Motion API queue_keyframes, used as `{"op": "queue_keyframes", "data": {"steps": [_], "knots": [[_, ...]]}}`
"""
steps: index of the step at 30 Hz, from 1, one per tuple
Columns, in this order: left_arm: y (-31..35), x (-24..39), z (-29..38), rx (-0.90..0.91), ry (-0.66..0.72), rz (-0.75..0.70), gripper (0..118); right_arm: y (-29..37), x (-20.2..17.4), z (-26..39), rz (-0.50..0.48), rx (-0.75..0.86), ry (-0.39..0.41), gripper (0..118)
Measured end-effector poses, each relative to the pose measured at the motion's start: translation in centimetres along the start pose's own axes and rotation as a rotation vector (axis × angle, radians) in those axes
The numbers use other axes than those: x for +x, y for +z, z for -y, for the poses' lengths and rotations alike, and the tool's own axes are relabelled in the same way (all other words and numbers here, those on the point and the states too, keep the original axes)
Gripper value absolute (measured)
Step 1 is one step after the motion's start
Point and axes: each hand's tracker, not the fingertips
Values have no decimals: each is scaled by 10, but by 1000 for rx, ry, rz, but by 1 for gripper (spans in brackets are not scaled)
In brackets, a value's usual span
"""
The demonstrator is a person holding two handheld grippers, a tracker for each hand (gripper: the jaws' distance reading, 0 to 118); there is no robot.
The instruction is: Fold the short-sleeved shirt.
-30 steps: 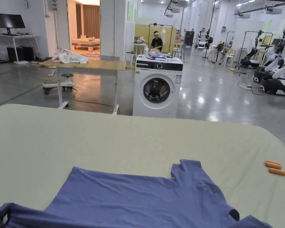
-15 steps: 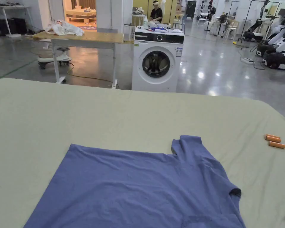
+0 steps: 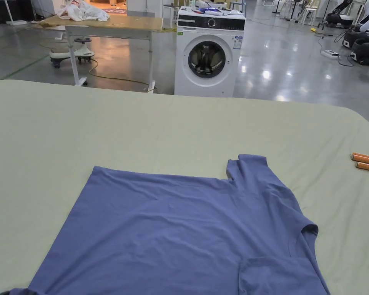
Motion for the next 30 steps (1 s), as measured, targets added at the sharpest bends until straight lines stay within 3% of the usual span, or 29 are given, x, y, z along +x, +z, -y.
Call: {"op": "queue_keyframes", "data": {"steps": [6,12,14,15,17,18,20,24,30], "knots": [[1,29,-26,177,-30,38,54,15,-24,-42,16,265,-23,77],[6,77,-64,390,-80,29,49,11,-70,-91,-12,487,-127,74],[9,93,-77,446,-95,12,38,11,-86,-105,-21,545,-115,60],[10,98,-82,470,-101,0,29,10,-93,-110,-25,565,-119,47],[12,109,-89,508,-107,-15,6,10,-105,-118,-27,583,-112,9],[13,113,-91,516,-108,-19,0,10,-110,-120,-30,590,-107,5],[15,120,-94,528,-114,-27,0,9,-117,-124,-32,599,-108,1],[17,119,-95,478,-117,-31,0,7,-128,-125,-45,570,-86,0],[15,70,-74,240,-47,-20,0,-2,-128,-114,-75,489,-91,0]]}}
